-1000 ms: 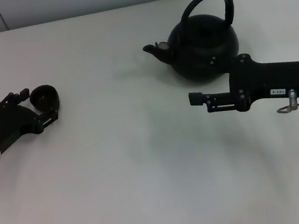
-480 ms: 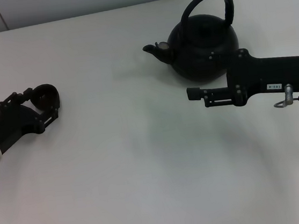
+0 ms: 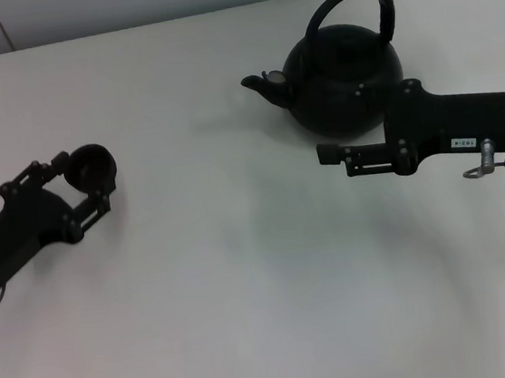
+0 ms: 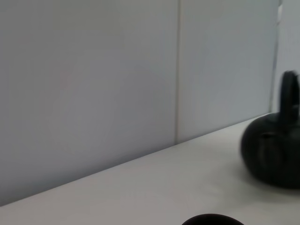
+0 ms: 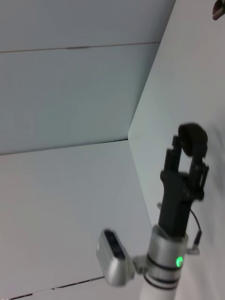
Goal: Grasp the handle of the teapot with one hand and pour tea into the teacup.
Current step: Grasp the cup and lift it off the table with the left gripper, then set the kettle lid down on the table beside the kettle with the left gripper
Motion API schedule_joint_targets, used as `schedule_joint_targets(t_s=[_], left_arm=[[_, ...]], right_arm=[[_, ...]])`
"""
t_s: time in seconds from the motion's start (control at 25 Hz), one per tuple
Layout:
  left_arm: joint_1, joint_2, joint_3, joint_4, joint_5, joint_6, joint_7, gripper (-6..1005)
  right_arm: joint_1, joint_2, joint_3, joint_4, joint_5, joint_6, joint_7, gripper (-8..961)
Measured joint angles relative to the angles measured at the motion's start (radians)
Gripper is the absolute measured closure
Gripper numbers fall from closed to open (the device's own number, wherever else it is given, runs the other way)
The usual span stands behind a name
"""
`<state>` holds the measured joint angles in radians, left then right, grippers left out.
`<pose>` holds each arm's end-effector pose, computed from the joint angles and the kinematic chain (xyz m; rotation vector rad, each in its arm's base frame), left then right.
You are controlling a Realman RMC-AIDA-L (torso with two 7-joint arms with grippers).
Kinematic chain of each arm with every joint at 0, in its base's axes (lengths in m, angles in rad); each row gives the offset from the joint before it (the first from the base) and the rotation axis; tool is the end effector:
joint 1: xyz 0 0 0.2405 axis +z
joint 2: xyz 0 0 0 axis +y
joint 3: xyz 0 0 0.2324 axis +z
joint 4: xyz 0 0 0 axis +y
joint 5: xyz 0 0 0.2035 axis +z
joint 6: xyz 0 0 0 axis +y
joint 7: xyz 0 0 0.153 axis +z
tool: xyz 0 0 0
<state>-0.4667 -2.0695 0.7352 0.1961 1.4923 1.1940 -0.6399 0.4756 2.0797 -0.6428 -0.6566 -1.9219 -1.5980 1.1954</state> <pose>-0.2934 0.3118 -0.0349 -2.2701 -0.4654 -0.6307 0.2438 0.3088 0.0155 -2.6408 0.4279 0.7828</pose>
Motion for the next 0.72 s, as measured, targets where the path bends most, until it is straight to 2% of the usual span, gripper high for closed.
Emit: schedule_joint_targets(t_s=[0.08,0.12,0.16,0.2,0.28,0.32,0.44,0.52,0.72], left_arm=[[0.033,0.000,0.024,0.017,0.006,0.056,0.000,310],[0.061,0.001,0.075,0.042,0.009,0.093,-0.001,309],[0.061,0.001,0.075,0.042,0.009,0.093,-0.001,308],[0.074,0.000,0.113,0.059,0.010,0.110,-0.002,307],[0.074,0.000,0.113,0.059,0.010,0.110,-0.002,306],[0.100,0.000,0.203,0.095,0.010,0.138,-0.004,305],[0.124,0.001,0.328,0.146,0.010,0.150,-0.048,302],[0.129,0.003,0.362,0.165,0.010,0.147,-0.088,300],[0.131,0.003,0.367,0.169,0.010,0.138,-0.099,295]], right_arm=[[0.001,-0.001,0.002,0.000,0.000,0.004,0.000,201],[0.005,-0.001,0.000,0.000,0.000,0.015,-0.001,201],[0.005,-0.001,0.000,0.000,0.000,0.015,-0.001,202],[0.008,-0.001,-0.003,0.001,0.000,0.023,-0.001,202],[0.014,-0.001,-0.007,0.004,0.000,0.037,-0.002,202],[0.023,-0.001,-0.009,0.006,-0.001,0.045,-0.003,202],[0.029,-0.001,-0.010,0.008,-0.003,0.048,-0.008,202],[0.034,0.000,-0.010,0.010,-0.004,0.049,-0.018,202],[0.036,0.001,-0.011,0.016,-0.002,0.054,-0.019,201]])
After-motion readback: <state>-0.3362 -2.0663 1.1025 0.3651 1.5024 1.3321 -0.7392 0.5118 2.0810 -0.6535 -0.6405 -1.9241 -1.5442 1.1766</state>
